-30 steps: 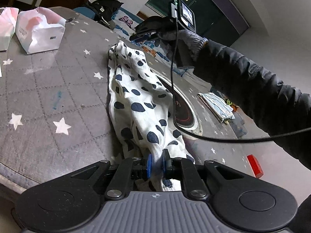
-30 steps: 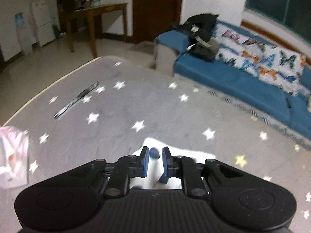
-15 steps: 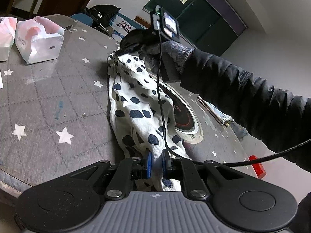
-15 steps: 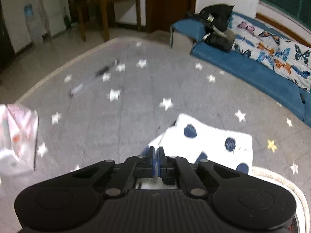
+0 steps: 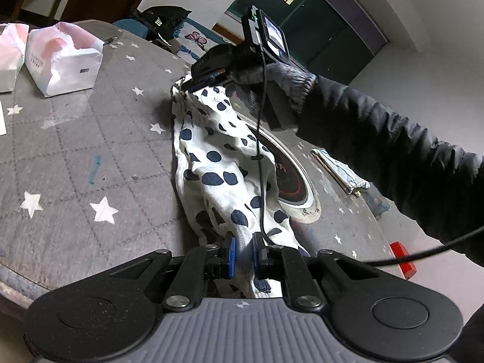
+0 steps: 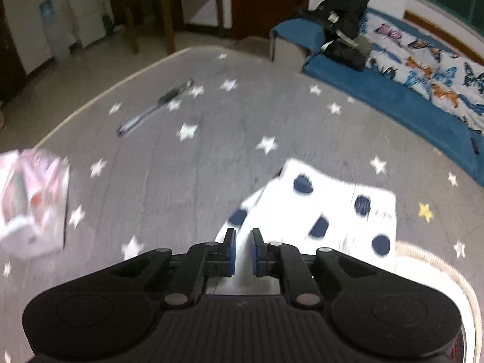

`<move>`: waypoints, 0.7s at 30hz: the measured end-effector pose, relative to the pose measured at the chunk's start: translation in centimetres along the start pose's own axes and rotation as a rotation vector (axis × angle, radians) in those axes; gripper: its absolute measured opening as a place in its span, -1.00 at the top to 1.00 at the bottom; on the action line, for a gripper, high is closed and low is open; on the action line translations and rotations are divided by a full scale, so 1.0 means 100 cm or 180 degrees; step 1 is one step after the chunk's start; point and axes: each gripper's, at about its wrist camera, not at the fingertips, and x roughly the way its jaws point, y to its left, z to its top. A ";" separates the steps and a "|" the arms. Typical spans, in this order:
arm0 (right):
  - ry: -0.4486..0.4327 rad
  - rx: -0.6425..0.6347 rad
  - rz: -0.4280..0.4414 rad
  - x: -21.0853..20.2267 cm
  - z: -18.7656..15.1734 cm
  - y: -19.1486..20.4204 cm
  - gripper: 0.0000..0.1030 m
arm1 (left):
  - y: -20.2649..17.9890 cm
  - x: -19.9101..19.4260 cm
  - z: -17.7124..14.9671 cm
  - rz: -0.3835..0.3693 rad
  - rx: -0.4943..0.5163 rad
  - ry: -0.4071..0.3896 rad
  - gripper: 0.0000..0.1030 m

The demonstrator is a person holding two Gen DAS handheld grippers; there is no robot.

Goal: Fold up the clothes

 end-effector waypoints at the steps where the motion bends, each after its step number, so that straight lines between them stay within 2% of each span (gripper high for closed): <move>1: 0.0037 -0.0006 0.0014 -0.001 -0.003 0.001 0.78 | 0.000 0.000 0.000 0.0002 0.0007 -0.0005 0.76; 10: 0.0129 -0.0117 0.0017 0.001 -0.013 0.008 0.77 | 0.001 -0.002 -0.002 0.0043 0.0013 -0.0023 0.76; 12: 0.0112 -0.0115 0.0017 0.000 -0.012 0.009 0.93 | 0.001 -0.003 -0.001 0.0055 0.0017 -0.0036 0.76; 19: -0.0235 0.0089 0.0156 -0.016 -0.005 0.004 0.97 | 0.002 -0.005 -0.002 0.0070 0.0000 -0.0067 0.76; 21: -0.0216 0.0121 0.0195 -0.011 -0.004 0.003 0.97 | 0.003 -0.004 -0.003 0.0095 -0.0016 -0.0046 0.76</move>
